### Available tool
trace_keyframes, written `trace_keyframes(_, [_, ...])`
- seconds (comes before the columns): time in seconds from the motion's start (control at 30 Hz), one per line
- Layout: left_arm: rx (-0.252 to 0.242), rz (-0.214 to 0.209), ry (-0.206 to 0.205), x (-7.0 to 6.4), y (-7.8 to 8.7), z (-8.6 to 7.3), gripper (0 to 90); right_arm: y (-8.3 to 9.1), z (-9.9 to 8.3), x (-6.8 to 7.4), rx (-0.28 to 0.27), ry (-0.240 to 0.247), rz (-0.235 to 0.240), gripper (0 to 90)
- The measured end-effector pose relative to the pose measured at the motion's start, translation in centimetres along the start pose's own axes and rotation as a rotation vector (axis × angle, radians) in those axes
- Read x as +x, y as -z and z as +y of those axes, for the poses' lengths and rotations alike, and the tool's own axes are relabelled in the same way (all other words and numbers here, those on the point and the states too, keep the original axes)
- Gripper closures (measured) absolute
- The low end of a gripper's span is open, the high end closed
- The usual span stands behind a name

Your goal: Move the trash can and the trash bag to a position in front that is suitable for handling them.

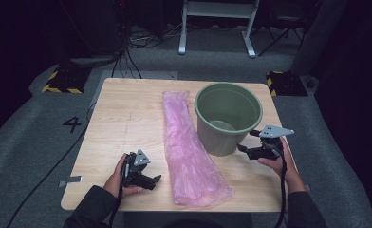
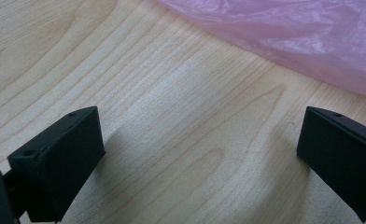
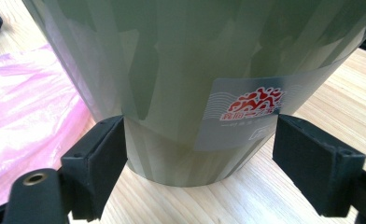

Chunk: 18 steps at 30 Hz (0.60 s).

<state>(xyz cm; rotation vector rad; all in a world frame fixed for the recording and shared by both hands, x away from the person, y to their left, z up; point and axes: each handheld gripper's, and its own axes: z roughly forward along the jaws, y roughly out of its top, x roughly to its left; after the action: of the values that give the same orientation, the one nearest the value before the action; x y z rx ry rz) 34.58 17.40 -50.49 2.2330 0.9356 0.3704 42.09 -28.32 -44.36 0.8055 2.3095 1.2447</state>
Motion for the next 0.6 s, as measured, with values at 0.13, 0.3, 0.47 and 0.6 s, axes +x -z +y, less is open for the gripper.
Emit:
trace_keyframes(0.13, [0.001, 0.0, 0.001, 0.0, 0.0, 0.0, 0.5, -0.7, 0.7, 0.3, 0.008, 0.012, -0.005, 18.3])
trace_keyframes(0.3, [0.001, -0.001, 0.005, -0.1, 0.0, 0.0, 0.5, -1.4, 1.3, 0.7, 0.008, 0.017, -0.011, 18.5])
trace_keyframes(0.47, [0.001, -0.002, 0.005, -0.1, 0.0, 0.0, 0.5, -2.5, 1.9, 1.1, 0.007, 0.021, -0.017, 18.8])
trace_keyframes(0.6, [-0.005, -0.002, 0.004, -0.3, 0.0, 0.0, 0.4, -3.1, 2.3, 1.3, 0.012, 0.021, -0.016, 18.9])
